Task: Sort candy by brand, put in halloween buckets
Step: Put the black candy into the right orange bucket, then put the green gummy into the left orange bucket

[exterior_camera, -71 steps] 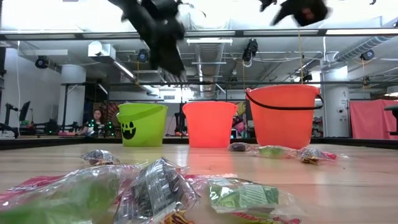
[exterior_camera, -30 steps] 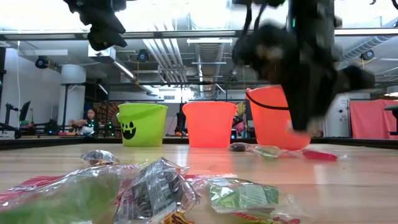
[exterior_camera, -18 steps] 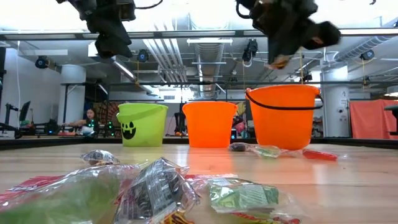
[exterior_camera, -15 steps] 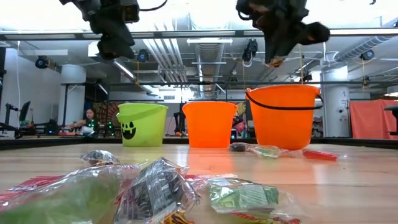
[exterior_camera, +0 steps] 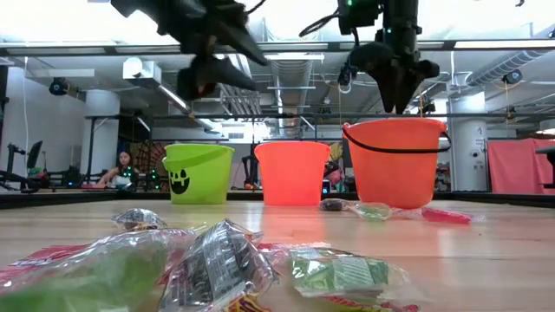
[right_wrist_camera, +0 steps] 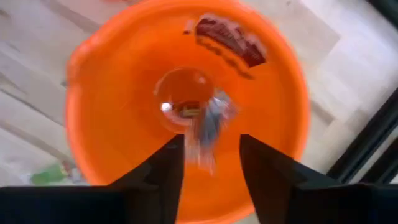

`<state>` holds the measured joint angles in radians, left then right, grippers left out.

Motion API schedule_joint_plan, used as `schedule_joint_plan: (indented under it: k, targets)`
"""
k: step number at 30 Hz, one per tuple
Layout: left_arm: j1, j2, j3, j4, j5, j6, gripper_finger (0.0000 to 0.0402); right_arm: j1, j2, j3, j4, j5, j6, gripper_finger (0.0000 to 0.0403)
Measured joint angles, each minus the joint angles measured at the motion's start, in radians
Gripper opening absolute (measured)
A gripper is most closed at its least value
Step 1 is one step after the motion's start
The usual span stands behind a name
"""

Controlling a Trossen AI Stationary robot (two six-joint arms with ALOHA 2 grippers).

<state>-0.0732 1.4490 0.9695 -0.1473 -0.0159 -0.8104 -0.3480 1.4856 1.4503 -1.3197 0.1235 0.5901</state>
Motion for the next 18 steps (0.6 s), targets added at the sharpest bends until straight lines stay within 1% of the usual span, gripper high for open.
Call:
schedule_joint_plan:
  k: [2,4,8,12,16,18]
  targets:
    - [-0.029,0.057,0.003,0.060,-0.034,-0.056,0.0152,-0.012,-0.005,0.000,0.000,0.000,-0.041,0.0172]
    - [-0.057,0.121,0.031,0.061,-0.075,-0.100,0.0152,-0.017,-0.016,0.000,-0.001,-0.001,-0.087,0.0190]
    - [-0.101,0.262,0.133,0.064,-0.128,-0.142,0.0152,-0.019,-0.042,0.000,0.001,-0.001,-0.151,0.0213]
    - [-0.116,0.415,0.273,0.035,-0.133,-0.151,0.0162,-0.019,-0.080,0.000,0.002,-0.001,-0.187,0.0222]
    - [-0.111,0.568,0.416,-0.021,-0.135,-0.129,0.0176,-0.019,-0.115,0.000,0.015,0.000,-0.203,0.0223]
    - [-0.105,0.635,0.482,-0.080,-0.136,-0.111,0.0184,-0.019,-0.133,0.000,0.021,0.000,-0.208,0.0223]
